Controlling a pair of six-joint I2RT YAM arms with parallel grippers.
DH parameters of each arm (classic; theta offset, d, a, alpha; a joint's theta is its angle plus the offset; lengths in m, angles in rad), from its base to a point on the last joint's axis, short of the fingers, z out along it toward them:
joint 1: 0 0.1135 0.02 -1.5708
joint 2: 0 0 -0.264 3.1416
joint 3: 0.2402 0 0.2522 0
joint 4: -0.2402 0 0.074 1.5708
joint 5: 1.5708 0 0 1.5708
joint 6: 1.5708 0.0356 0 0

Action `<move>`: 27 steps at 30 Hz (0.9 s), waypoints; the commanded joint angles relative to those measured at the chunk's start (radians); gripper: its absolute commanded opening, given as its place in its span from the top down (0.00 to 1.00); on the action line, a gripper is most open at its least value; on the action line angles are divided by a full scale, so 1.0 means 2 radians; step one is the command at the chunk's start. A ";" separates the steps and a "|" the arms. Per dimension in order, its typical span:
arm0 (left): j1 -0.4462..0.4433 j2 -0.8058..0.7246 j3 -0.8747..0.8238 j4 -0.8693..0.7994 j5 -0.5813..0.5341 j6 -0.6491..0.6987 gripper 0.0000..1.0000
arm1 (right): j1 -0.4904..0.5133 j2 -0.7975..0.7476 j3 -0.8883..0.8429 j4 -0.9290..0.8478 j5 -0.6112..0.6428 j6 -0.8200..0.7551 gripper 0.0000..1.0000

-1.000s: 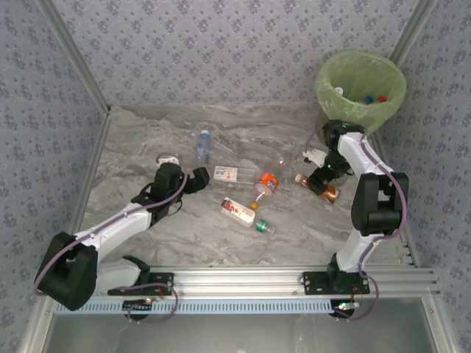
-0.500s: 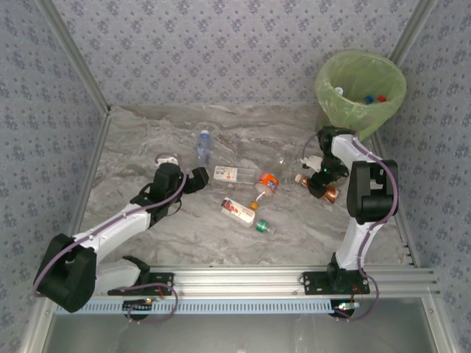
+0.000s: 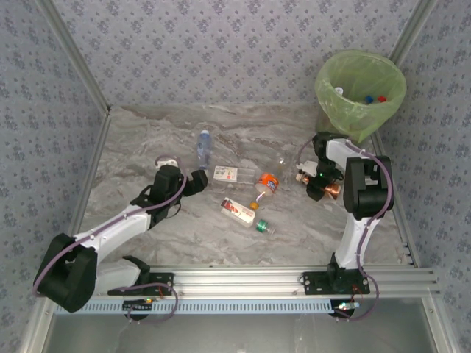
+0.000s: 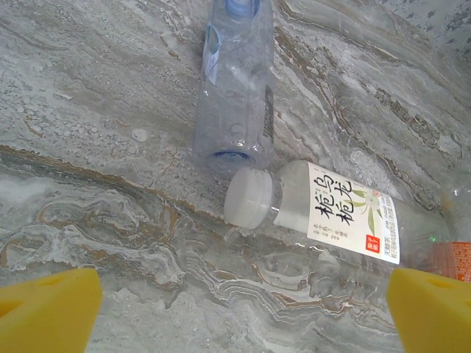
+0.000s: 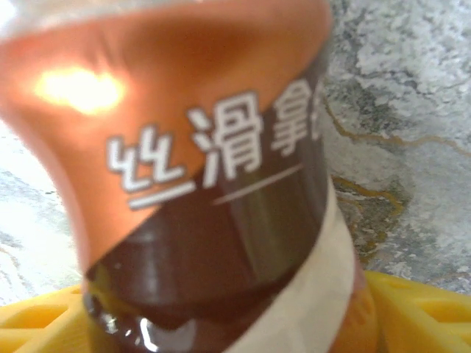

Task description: Put the plastic bottles in the bin

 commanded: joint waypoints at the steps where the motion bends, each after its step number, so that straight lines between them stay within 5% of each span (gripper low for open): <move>1: 0.005 -0.009 -0.006 -0.001 -0.009 -0.001 0.01 | 0.001 0.001 -0.014 0.002 0.006 -0.023 0.22; 27: 0.012 -0.009 -0.009 0.008 -0.002 0.005 0.01 | 0.001 -0.109 -0.004 -0.019 -0.016 0.005 0.50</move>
